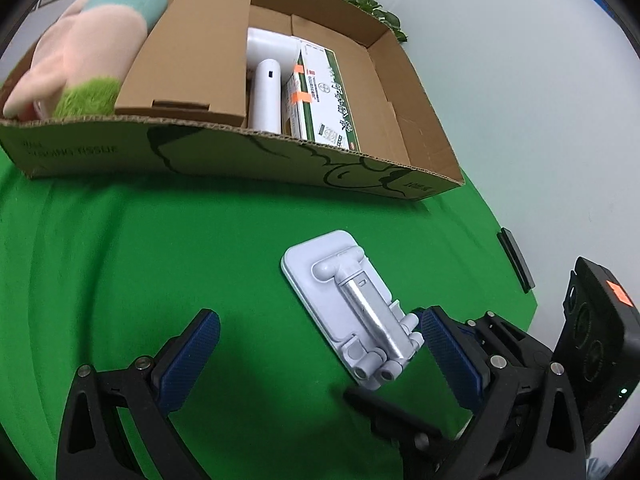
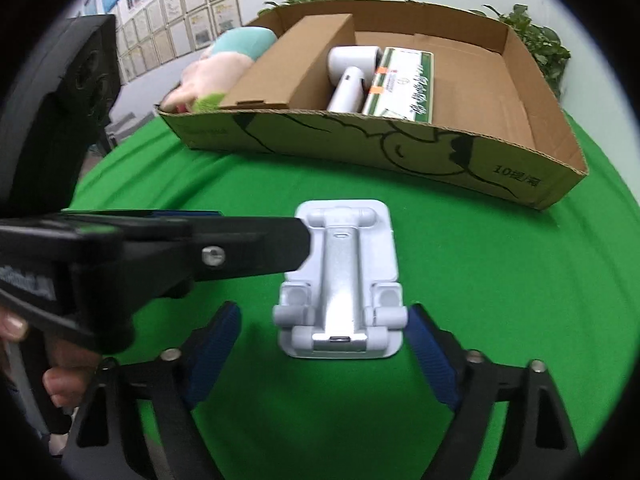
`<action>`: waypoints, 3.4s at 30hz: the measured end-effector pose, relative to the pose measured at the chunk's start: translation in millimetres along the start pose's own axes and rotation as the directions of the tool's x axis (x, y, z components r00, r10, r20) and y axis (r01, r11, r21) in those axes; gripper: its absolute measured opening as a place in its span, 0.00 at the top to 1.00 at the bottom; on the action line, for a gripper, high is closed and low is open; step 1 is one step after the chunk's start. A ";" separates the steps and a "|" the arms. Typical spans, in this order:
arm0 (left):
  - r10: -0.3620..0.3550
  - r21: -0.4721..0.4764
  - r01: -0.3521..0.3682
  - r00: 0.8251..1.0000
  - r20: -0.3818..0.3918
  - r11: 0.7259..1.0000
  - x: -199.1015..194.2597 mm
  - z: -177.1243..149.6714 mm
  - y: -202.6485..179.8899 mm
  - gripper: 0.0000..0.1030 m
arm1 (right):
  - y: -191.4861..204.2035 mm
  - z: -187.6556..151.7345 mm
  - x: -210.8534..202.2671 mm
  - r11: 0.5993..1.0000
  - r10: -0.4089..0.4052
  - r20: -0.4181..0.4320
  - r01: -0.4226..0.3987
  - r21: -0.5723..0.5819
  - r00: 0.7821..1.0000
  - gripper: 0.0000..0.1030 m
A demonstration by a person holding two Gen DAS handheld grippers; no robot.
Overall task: Organize objects
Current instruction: 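Grasp the white phone stand with the right gripper, then lift the phone stand with the right gripper and carry it over the tray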
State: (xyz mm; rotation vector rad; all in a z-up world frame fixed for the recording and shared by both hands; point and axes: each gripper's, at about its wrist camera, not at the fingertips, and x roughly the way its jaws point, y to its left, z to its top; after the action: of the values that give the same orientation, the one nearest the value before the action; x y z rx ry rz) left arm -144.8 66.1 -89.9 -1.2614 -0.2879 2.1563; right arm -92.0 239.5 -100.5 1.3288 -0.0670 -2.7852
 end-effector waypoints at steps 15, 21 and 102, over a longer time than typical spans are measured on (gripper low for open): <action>-0.051 -0.019 0.051 0.999 -0.008 0.999 2.0 -8.2 -2.6 0.28 | 1.6 -5.0 -8.0 0.986 0.067 -0.032 -0.062 0.152 0.997 0.44; -0.071 -0.024 0.071 0.997 -0.015 0.997 4.1 -10.8 -4.6 0.41 | 3.7 -5.8 -8.8 0.986 0.062 -0.026 -0.057 0.153 0.998 0.45; -0.047 0.059 0.039 0.990 0.130 0.998 42.8 200.2 -93.0 0.71 | -134.7 138.9 -1.7 0.946 0.220 0.145 -0.247 0.210 0.965 0.47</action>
State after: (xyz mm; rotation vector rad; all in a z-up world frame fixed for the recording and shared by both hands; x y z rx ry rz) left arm -292.2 188.6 27.8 -1.0753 -0.3040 2.1985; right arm -203.2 376.2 -20.3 1.1049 -0.5271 -2.7100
